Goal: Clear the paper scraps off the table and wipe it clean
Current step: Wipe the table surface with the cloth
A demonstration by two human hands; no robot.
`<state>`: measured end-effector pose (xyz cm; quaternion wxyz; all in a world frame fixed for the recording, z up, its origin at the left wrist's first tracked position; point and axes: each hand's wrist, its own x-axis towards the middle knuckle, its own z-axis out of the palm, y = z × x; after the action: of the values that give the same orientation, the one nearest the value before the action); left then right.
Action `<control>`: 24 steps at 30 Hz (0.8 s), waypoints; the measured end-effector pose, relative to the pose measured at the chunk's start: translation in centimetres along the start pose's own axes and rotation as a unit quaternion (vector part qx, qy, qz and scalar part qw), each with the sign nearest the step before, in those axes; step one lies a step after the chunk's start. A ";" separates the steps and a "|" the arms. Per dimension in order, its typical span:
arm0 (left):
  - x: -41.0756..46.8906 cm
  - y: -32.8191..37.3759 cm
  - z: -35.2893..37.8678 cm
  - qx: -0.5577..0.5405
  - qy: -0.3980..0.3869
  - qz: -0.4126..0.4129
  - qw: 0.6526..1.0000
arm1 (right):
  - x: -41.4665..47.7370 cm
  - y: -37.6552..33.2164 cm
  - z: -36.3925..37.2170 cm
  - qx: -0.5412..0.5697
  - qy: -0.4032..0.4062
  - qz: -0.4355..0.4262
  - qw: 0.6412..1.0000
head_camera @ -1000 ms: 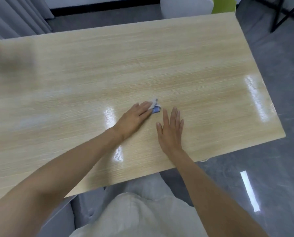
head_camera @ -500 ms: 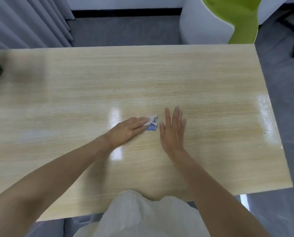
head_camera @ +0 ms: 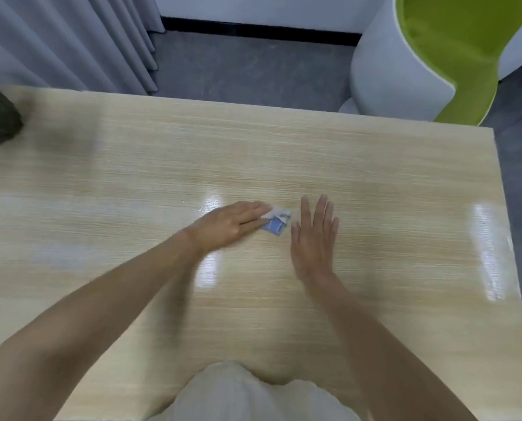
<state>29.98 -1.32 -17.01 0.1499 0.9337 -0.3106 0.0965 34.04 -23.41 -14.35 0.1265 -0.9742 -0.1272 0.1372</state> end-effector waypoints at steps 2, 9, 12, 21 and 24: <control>0.1 -3.6 -2.1 0.012 0.066 -0.120 0.991 | 0.6 -0.2 -0.2 0.007 0.009 -0.007 1.000; 8.3 2.4 -3.3 -0.265 0.123 -0.490 0.821 | 3.2 -1.8 -0.4 0.012 0.002 0.006 1.000; 6.7 2.5 -1.3 -0.250 -0.046 -0.297 0.920 | 3.9 -1.8 -0.5 0.009 0.007 0.009 1.000; 8.9 -4.3 -3.2 -0.152 0.238 -0.599 0.749 | 5.5 -2.0 -0.7 0.008 -0.003 0.004 1.000; 10.5 0.6 -1.1 -0.150 0.118 -0.388 0.902 | 5.8 -2.3 -0.5 0.001 -0.005 0.014 1.000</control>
<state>37.80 -7.20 -12.96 0.3492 0.9285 0.0855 0.0929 39.11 -19.74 -14.61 0.1246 -0.9751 -0.1137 0.1441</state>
